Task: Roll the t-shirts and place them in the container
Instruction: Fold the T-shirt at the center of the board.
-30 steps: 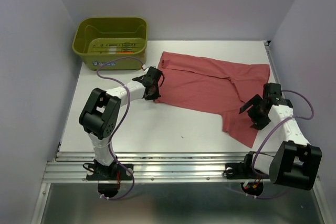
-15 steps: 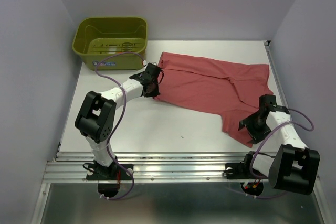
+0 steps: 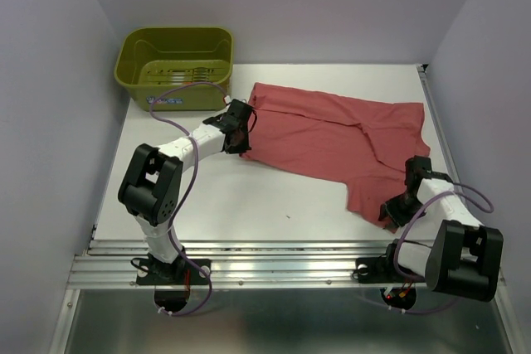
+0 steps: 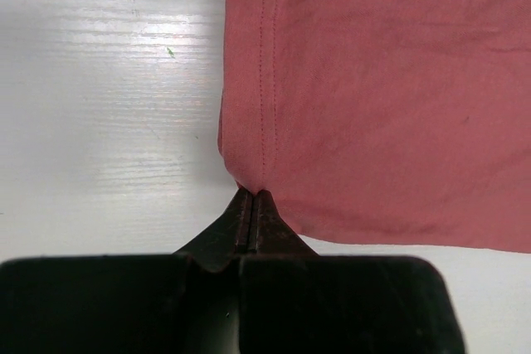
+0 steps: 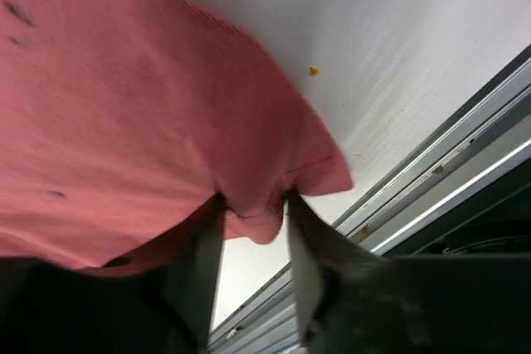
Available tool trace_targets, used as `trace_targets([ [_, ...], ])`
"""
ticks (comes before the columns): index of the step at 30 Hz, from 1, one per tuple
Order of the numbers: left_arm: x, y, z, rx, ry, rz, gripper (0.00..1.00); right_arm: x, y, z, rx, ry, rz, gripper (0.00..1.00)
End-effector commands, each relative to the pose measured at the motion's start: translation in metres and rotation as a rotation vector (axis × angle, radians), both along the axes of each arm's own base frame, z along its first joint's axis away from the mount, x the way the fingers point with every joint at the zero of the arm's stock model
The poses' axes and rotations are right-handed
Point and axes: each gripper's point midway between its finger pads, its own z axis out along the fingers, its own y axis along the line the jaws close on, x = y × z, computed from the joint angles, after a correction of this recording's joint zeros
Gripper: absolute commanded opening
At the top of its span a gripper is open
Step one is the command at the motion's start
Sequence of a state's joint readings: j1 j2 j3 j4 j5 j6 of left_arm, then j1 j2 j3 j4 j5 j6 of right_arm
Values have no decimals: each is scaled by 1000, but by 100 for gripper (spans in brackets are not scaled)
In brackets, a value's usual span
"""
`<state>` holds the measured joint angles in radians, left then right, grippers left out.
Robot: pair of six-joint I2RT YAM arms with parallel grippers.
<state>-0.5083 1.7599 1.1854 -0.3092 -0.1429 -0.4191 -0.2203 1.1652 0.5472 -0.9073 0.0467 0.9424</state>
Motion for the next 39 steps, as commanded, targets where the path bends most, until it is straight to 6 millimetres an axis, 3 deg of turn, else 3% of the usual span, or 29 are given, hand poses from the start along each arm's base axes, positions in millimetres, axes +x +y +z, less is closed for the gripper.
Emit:
trace_targets([
  [1,11,1,31,-13,-66,0,0,12,-12,-6,-75,-64,-33,33],
  [2,11,1,31,-13,-64,1,0,14,-12,-5,-76,-76,-31,21],
  [5,11,1,32,-13,-63,2,0,18,-13,2,-80,-117,-27,2],
  [6,11,0,33,-16,-63,3,0,19,-13,5,-79,-126,-21,1],
  [16,14,-9,45,-72,-67,9,0,61,-25,67,-141,-302,69,1],
  [23,27,-9,53,-57,-84,47,0,108,-44,107,-226,-399,163,1],
  [32,52,-16,69,-82,-121,85,0,164,-59,130,-271,-465,199,1],
  [39,63,-14,66,-106,-110,104,0,200,-71,140,-309,-511,191,1],
])
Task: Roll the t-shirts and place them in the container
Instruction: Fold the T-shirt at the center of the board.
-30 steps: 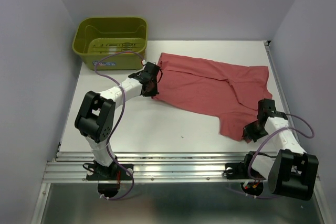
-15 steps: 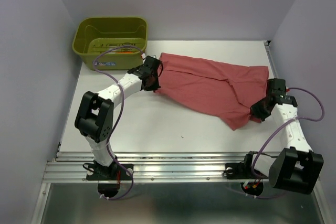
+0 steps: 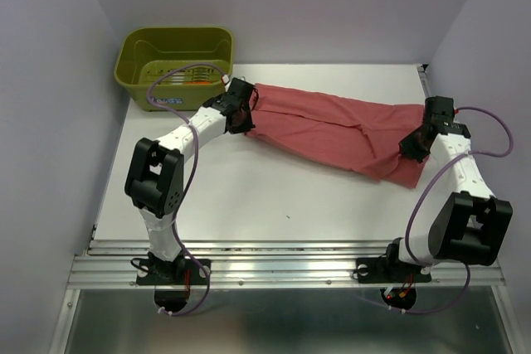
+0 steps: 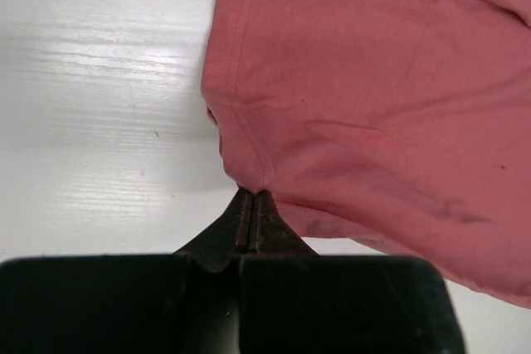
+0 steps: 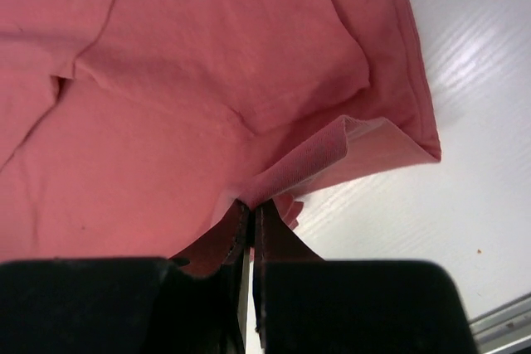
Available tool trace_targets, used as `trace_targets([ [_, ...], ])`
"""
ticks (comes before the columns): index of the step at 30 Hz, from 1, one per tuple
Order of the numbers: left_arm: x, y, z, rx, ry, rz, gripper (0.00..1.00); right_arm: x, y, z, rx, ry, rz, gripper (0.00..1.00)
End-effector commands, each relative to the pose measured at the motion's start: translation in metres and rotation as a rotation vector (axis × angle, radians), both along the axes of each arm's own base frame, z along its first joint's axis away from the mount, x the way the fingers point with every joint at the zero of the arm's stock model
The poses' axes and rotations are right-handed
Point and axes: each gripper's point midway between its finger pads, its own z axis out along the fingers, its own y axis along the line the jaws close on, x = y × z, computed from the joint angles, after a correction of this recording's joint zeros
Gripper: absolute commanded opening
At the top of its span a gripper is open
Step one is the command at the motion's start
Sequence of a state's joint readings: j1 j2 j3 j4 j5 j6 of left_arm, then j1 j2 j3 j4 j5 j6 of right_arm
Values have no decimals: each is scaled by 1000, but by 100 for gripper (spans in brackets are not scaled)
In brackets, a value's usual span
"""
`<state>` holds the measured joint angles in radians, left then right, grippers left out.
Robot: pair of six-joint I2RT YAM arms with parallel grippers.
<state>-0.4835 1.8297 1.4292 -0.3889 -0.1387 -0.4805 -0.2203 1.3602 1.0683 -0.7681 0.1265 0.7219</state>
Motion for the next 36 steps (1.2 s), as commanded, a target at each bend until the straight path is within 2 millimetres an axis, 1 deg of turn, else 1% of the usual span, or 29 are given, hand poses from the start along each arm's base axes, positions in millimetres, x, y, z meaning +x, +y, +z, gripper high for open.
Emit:
trace_targets([
  [1,15,3,16,-21,-31,33,0,37,-13,24,-63,-107,2,1],
  [2,14,3,14,-19,-27,30,0,41,-14,29,-66,-117,5,1],
  [4,10,5,16,-16,-24,27,0,43,-12,28,-59,-115,15,1],
  [5,4,7,10,-11,-11,26,0,42,-11,29,-55,-117,23,1],
  [6,1,8,14,-19,-17,24,0,37,-9,26,-50,-103,33,1],
  [7,-3,8,13,-20,-12,20,0,33,-6,25,-41,-98,45,1],
  [8,-9,10,8,-18,3,16,0,28,-4,28,-41,-106,48,1],
  [9,-14,11,6,-21,13,9,0,22,-3,26,-40,-98,49,1],
  [10,-18,11,12,-28,3,6,0,11,0,17,-31,-65,50,1],
  [11,-26,13,6,-19,17,1,0,3,1,20,-33,-69,44,1],
  [12,-31,14,5,-19,21,-1,0,-6,3,17,-25,-50,39,1],
  [13,-35,15,9,-22,14,-4,0,-13,5,16,-22,-44,39,1],
  [14,-45,16,3,-17,30,-12,0,-23,8,14,-16,-43,36,1],
  [15,-50,17,7,-23,22,-14,0,-30,10,12,-6,-33,36,1],
  [16,-54,17,6,-23,24,-17,0,-36,11,11,-5,-23,28,1],
  [17,-62,19,-1,-17,41,-18,0,-43,13,7,0,-9,25,1],
  [18,-68,19,0,-22,39,-17,0,-51,15,9,5,-8,16,1],
  [19,-73,20,-1,-24,44,-18,0,-56,15,9,4,-2,9,1],
  [20,-81,23,-9,-19,66,-16,0,-60,16,9,5,1,4,1],
  [21,-86,23,-7,-32,63,-14,0,-68,17,10,9,7,-6,1],
  [22,-90,24,-9,-34,71,-13,0,-72,16,11,1,10,-18,1],
  [23,-99,28,-17,-27,92,-11,0,-75,16,11,0,13,-23,1],
  [25,-107,29,-17,-39,96,-7,0,-83,18,11,8,24,-37,1],
  [26,-114,33,-23,-31,114,-4,0,-86,19,12,9,18,-37,1],
  [27,-117,34,-24,-31,121,-4,0,-89,19,12,11,23,-39,1],
  [29,-123,36,-24,-34,126,4,0,-90,18,13,2,17,-44,1],
  [31,-123,38,-22,-31,121,9,0,-86,15,16,-11,5,-44,1],
  [35,-113,41,-18,1,105,22,0,-66,2,32,-70,-29,-45,1],
  [36,-104,40,-11,0,87,27,0,-58,-1,31,-80,-30,-43,1],
])
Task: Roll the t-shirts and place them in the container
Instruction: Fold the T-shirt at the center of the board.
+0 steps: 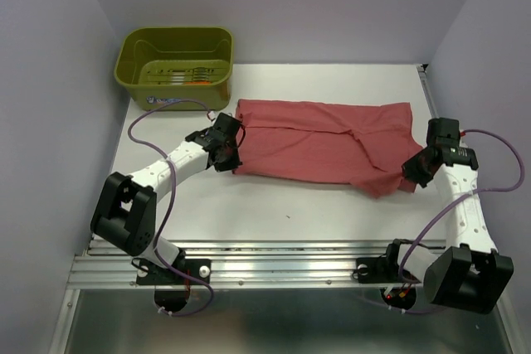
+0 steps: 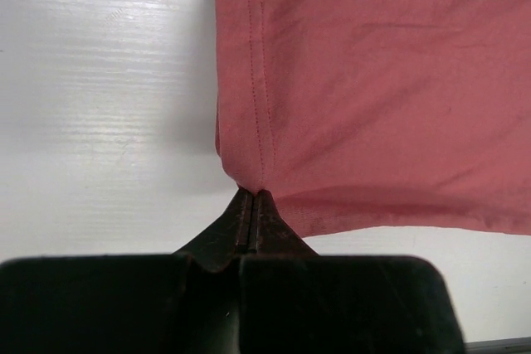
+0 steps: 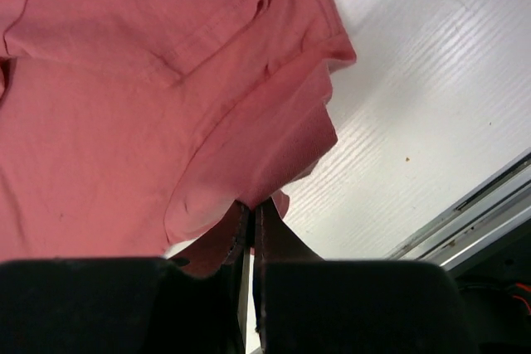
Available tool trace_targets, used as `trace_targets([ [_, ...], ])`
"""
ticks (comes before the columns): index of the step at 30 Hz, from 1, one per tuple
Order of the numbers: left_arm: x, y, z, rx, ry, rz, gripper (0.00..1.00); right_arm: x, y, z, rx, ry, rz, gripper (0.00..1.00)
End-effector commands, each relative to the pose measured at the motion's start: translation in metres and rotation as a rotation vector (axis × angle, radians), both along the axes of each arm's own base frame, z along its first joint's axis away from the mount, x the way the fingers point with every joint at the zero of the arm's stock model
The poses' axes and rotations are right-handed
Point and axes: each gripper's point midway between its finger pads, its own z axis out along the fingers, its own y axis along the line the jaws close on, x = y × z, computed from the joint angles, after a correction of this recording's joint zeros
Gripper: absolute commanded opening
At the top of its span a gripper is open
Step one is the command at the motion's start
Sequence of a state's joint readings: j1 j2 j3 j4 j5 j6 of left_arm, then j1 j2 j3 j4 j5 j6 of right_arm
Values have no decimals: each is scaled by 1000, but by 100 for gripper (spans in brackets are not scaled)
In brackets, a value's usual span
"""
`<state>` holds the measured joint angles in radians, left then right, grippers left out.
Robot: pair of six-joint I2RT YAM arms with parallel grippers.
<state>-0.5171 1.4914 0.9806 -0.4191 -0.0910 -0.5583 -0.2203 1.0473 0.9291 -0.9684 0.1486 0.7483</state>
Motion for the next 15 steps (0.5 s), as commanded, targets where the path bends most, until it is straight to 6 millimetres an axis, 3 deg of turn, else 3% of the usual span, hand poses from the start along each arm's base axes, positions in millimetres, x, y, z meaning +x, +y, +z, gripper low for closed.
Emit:
trace_targets([
  [1,21,1,20,24,-56,23,0,30,-20,22,-100,-56,-1,1],
  [10,74,-12,25,36,-82,40,0,103,-37,45,-147,-157,45,1],
  [15,96,-13,29,57,-105,59,0,131,-46,34,-162,-143,48,1],
])
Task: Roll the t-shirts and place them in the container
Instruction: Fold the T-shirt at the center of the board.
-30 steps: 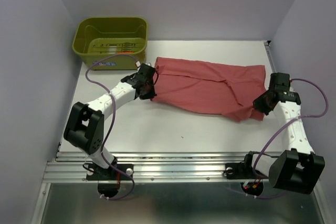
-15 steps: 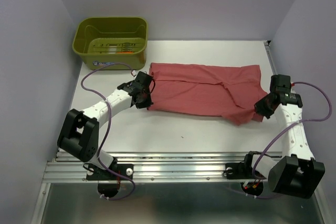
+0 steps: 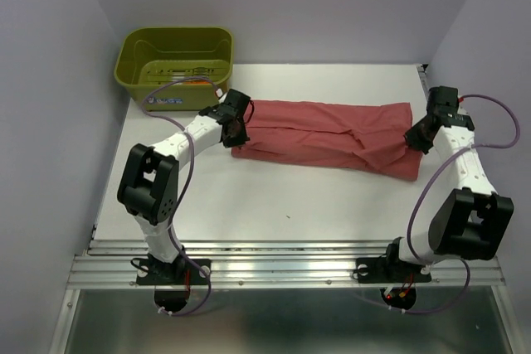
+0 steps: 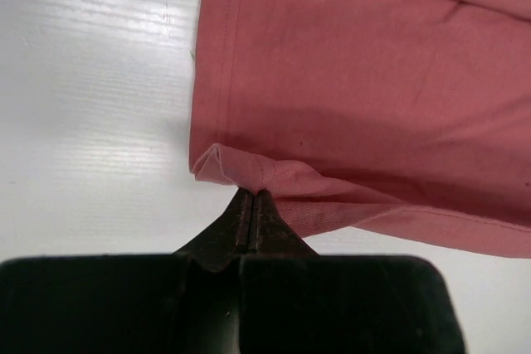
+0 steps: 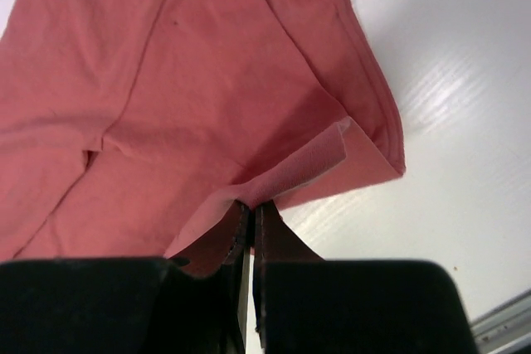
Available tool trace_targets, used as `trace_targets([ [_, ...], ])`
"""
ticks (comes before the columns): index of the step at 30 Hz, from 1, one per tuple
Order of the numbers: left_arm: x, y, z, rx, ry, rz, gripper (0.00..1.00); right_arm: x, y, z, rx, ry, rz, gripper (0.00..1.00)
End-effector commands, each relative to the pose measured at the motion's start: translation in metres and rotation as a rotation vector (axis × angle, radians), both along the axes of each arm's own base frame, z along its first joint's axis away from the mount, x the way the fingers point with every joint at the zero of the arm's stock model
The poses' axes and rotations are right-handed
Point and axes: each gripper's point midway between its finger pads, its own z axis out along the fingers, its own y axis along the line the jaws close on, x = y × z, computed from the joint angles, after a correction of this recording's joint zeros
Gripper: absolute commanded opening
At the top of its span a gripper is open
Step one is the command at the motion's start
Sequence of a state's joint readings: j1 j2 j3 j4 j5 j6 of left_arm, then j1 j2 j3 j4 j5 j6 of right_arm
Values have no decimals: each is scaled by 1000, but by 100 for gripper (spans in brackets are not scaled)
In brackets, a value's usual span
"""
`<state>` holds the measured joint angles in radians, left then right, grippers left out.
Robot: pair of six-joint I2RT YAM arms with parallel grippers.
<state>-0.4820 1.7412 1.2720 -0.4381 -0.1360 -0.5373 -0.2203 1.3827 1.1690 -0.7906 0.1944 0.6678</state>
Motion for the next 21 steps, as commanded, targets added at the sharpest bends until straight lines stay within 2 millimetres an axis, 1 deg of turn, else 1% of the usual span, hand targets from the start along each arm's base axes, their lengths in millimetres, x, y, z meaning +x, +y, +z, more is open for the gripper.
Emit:
trace_targets([
  [1,24,4,15,31,-54,21,0,40,-13,20,-62,-101,11,1],
  [3,28,4,16,28,-60,29,0,52,-12,12,-51,-99,25,1],
  [5,31,4,13,30,-58,36,0,60,-12,10,-41,-105,31,1],
  [6,34,5,14,28,-61,45,0,65,-13,4,-36,-96,33,1],
  [7,36,5,12,29,-59,49,0,69,-13,3,-35,-97,34,1],
  [10,39,6,11,29,-59,59,0,78,-14,2,-33,-105,42,1],
  [12,43,7,11,28,-62,65,0,82,-15,-2,-36,-95,44,1],
  [17,51,8,0,39,-46,68,0,93,-19,-4,-45,-98,47,1],
  [18,52,7,-4,42,-40,68,0,97,-20,-6,-45,-98,47,1],
  [19,53,7,-3,40,-44,70,0,98,-20,-9,-42,-91,48,1],
  [20,54,7,-7,44,-38,68,0,101,-20,-7,-42,-99,50,1],
  [21,56,7,-8,45,-37,72,0,104,-20,-12,-37,-91,52,1],
])
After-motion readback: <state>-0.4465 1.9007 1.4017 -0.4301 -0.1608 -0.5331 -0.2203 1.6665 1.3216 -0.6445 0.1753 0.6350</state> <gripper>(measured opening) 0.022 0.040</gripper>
